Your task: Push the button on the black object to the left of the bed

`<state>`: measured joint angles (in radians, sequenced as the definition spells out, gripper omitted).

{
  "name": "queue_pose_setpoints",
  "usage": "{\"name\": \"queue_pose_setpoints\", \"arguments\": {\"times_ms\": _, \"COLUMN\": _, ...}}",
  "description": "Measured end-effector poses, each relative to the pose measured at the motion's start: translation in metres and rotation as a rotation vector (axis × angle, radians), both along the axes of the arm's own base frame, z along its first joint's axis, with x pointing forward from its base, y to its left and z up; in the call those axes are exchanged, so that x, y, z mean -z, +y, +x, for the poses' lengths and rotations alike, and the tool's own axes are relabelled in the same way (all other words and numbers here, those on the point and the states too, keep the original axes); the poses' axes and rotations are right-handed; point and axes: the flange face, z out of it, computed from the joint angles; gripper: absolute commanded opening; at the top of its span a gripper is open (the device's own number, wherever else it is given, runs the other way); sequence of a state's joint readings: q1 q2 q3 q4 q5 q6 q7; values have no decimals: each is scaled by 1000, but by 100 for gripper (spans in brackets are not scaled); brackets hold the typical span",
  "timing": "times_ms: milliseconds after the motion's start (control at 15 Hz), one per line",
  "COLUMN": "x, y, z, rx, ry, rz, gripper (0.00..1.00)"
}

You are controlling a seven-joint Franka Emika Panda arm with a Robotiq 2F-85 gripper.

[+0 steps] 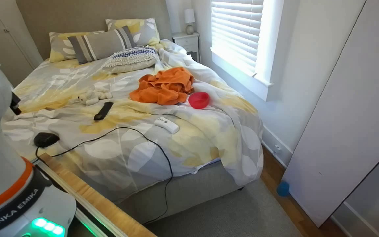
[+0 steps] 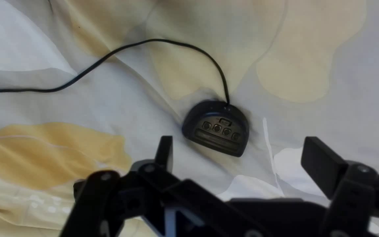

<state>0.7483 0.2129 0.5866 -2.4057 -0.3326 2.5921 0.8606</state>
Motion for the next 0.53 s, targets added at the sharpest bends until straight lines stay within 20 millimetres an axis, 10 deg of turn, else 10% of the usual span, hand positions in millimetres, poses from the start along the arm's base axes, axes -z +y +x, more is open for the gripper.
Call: {"name": "queue_pose_setpoints", "arguments": {"times_ms": 533, "x": 5, "y": 8, "z": 4, "rx": 55, "ry": 13, "rz": 76, "gripper": 100}}
